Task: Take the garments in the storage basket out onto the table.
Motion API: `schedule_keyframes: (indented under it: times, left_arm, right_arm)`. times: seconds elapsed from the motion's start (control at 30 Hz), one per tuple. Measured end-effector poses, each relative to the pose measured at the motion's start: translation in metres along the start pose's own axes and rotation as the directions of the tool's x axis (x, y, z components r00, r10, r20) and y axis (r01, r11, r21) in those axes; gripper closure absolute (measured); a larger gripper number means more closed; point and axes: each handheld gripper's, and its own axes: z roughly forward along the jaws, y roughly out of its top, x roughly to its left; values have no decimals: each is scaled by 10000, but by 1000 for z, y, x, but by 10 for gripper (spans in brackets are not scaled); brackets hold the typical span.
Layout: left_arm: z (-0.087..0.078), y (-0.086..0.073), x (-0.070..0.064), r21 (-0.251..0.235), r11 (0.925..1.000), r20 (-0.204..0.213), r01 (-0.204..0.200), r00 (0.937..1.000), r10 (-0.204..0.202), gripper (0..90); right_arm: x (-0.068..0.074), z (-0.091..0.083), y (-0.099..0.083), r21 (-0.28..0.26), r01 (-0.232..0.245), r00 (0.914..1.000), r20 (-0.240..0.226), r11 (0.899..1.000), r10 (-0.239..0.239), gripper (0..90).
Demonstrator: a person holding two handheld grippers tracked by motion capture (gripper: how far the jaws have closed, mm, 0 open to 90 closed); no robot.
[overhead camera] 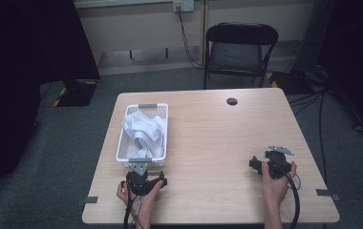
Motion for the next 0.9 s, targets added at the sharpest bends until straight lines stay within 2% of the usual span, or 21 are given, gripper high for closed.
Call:
schedule_keyframes:
  times: [0.1,0.13,0.2,0.33,0.47,0.7,0.9]
  left_arm:
    - [-1,1,1,7,10000,-13,-53,10000,53,14]
    - [-2,1,0,151,9997,35,-191,9998,190,17]
    - [-3,1,0,129,9995,-27,-276,9996,277,17]
    - [-10,5,1,-473,9988,-157,-113,9998,106,24]
    - [-18,10,3,-760,9971,-325,-102,9994,78,30]
    - [-23,17,5,-959,9953,-164,-152,9998,137,27]
    - [-23,19,7,-907,9957,-16,-165,9999,164,25]
  right_arm:
    - [0,0,0,-1,2,10000,-3,10000,-2,0]
    - [0,0,0,1,-1,10000,0,10000,1,0]
    - [0,0,0,2,1,10000,-1,10000,-1,0]
    - [0,0,0,1,1,10000,-1,10000,-1,0]
    - [0,0,0,1,2,10000,1,10000,-2,0]
    - [0,0,0,0,2,10000,0,10000,-2,0]
    - [0,0,0,1,2,10000,-1,10000,-2,0]
